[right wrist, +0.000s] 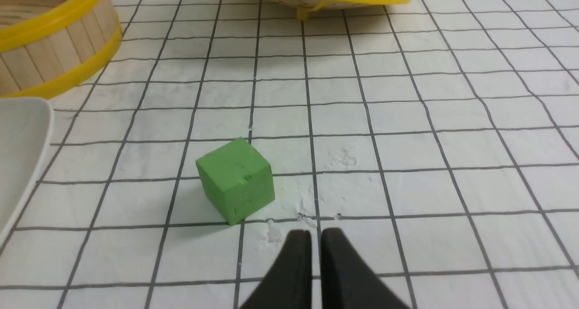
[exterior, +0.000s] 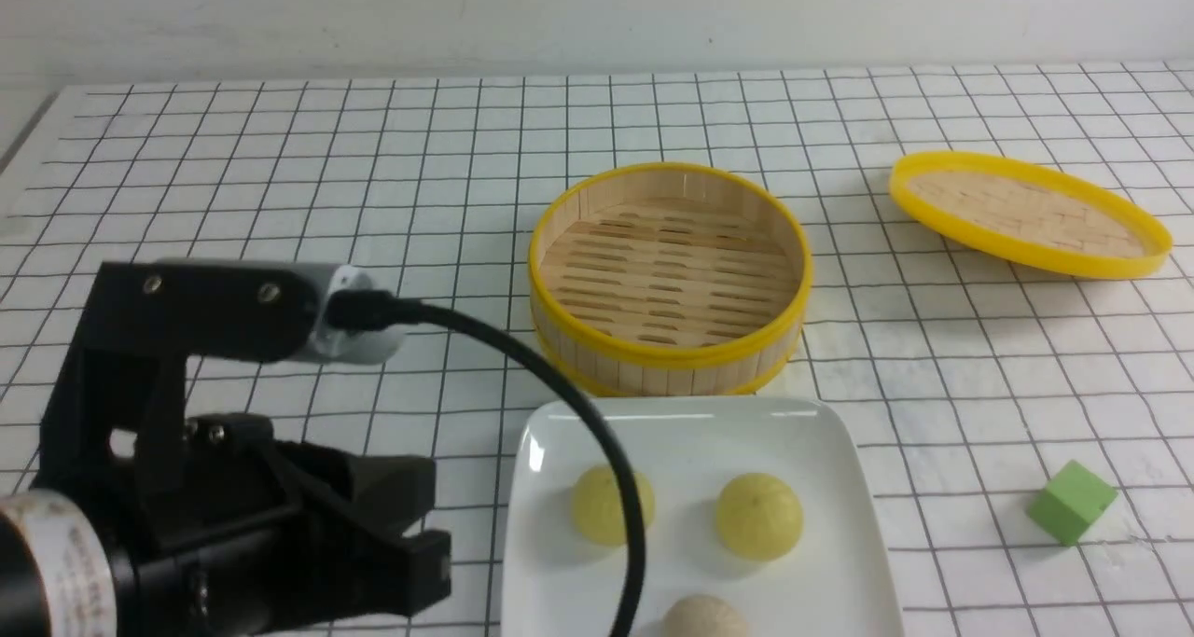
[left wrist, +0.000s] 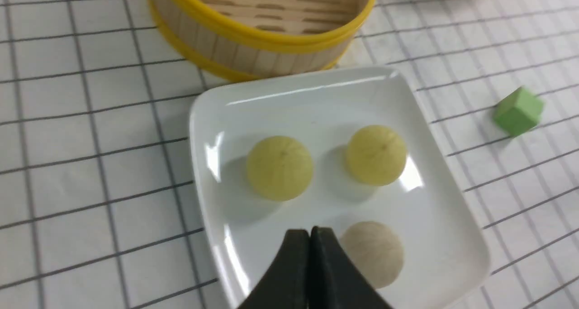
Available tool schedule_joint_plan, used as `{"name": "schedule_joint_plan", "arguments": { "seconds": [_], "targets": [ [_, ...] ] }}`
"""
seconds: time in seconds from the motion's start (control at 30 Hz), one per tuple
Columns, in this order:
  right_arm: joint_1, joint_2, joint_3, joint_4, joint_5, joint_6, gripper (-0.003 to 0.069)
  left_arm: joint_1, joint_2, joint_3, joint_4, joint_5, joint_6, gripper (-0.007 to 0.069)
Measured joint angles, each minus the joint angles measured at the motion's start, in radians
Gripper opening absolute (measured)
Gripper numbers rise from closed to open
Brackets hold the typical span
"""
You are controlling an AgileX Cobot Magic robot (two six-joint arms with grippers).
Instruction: Put the steamed buns into the plate on the white-black tablecloth.
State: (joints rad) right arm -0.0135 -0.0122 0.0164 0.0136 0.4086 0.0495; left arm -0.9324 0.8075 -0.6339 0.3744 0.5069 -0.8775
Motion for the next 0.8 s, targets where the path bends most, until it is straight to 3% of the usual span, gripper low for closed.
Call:
{"name": "schedule_joint_plan", "arguments": {
  "seconds": [0.17, 0.63, 0.73, 0.8],
  "targets": [
    [0.000, 0.000, 0.000, 0.000, -0.001, 0.000, 0.0067, 0.000, -0.008, 0.067, 0.009, -0.054, -0.054, 0.0012],
    [0.000, 0.000, 0.000, 0.000, -0.001, 0.000, 0.0085, 0.028, -0.034, 0.086, 0.035, 0.005, -0.051, 0.0020],
    [0.000, 0.000, 0.000, 0.000, -0.001, 0.000, 0.0085, 0.150, -0.122, 0.123, 0.000, -0.017, -0.032, 0.0024],
    [0.000, 0.000, 0.000, 0.000, -0.001, 0.000, 0.0085, 0.302, -0.241, 0.183, -0.039, -0.039, 0.051, 0.0030]
  ]
}}
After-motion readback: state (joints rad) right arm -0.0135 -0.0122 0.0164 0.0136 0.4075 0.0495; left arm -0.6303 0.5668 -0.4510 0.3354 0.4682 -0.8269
